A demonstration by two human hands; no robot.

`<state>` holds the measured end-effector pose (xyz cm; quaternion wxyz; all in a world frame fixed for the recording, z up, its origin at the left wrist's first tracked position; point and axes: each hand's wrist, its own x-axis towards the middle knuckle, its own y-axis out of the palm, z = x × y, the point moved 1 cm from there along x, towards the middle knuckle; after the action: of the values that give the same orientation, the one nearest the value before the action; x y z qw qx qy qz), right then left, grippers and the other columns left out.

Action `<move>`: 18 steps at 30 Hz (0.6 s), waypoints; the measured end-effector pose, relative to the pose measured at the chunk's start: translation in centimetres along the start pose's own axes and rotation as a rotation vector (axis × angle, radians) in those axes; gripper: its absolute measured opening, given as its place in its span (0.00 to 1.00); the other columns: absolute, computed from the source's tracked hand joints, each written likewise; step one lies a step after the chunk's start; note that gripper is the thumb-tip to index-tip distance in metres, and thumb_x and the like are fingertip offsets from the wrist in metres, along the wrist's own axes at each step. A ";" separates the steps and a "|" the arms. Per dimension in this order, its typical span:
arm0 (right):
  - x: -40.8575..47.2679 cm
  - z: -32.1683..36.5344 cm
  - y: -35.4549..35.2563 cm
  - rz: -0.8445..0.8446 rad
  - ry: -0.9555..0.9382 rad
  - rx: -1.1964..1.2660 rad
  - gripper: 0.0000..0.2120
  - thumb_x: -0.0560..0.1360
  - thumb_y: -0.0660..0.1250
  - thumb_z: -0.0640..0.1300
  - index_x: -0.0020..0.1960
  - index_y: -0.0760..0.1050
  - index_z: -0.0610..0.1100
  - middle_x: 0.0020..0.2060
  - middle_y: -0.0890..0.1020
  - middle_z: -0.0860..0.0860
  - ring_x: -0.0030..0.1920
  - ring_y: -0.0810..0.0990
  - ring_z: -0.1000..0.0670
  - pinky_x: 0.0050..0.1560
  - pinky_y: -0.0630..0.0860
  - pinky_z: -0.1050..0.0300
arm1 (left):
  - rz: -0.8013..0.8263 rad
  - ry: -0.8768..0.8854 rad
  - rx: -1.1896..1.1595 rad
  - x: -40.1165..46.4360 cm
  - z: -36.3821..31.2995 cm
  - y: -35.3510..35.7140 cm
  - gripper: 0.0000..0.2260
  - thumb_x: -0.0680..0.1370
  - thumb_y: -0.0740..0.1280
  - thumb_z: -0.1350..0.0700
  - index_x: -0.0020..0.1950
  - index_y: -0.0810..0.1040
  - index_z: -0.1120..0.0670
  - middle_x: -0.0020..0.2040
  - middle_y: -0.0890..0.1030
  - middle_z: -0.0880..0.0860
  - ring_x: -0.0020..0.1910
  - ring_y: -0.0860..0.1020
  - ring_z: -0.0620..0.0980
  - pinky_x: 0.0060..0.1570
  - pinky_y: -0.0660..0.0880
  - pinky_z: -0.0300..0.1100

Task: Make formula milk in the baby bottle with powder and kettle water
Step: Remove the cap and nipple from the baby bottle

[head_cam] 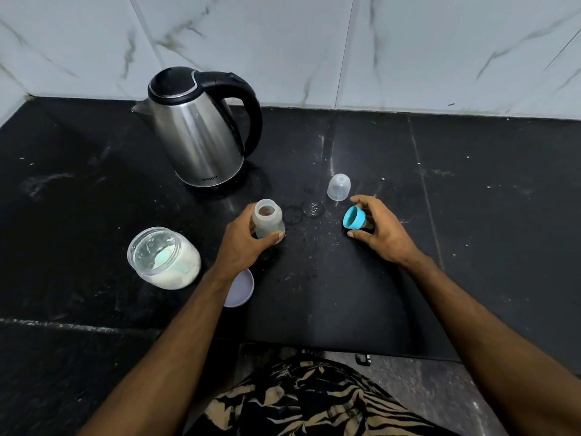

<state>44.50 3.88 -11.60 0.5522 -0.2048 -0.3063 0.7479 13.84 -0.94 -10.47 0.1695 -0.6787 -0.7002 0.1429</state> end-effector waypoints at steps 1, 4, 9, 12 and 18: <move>0.0 0.1 0.1 0.001 -0.006 -0.002 0.33 0.71 0.77 0.40 0.69 0.65 0.56 0.58 0.72 0.56 0.57 0.73 0.62 0.57 0.69 0.69 | -0.001 -0.003 -0.001 0.0 0.1 0.0 0.25 0.70 0.79 0.57 0.57 0.73 0.34 0.50 0.79 0.26 0.52 0.78 0.28 0.51 0.72 0.22; 0.1 0.1 0.5 0.002 -0.021 0.006 0.33 0.71 0.77 0.41 0.69 0.65 0.56 0.59 0.73 0.57 0.59 0.74 0.58 0.59 0.68 0.68 | -0.003 -0.015 -0.005 0.1 0.2 0.0 0.26 0.70 0.79 0.57 0.60 0.72 0.40 0.52 0.78 0.30 0.52 0.77 0.27 0.50 0.71 0.21; 0.0 0.1 0.7 -0.008 -0.023 0.011 0.32 0.71 0.77 0.41 0.69 0.66 0.56 0.59 0.74 0.57 0.60 0.74 0.57 0.60 0.68 0.67 | 0.001 -0.026 0.014 0.1 0.2 0.1 0.25 0.70 0.79 0.57 0.62 0.72 0.43 0.54 0.77 0.32 0.52 0.76 0.25 0.50 0.71 0.21; 0.0 0.2 0.7 -0.009 -0.020 0.007 0.32 0.71 0.77 0.41 0.69 0.66 0.56 0.61 0.74 0.58 0.61 0.74 0.57 0.61 0.68 0.65 | 0.008 -0.031 0.012 0.1 0.2 0.0 0.25 0.70 0.79 0.57 0.62 0.72 0.43 0.54 0.78 0.33 0.53 0.77 0.28 0.51 0.72 0.23; 0.0 0.2 0.4 0.015 -0.012 0.022 0.38 0.69 0.79 0.44 0.71 0.62 0.58 0.61 0.71 0.58 0.61 0.71 0.59 0.62 0.67 0.66 | 0.013 -0.041 0.023 0.1 -0.2 -0.1 0.26 0.70 0.78 0.58 0.62 0.72 0.45 0.54 0.77 0.34 0.52 0.77 0.28 0.50 0.71 0.21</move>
<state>44.09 3.76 -11.78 0.5470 -0.1966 -0.2996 0.7566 13.85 -0.87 -10.25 0.1620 -0.6782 -0.6974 0.1658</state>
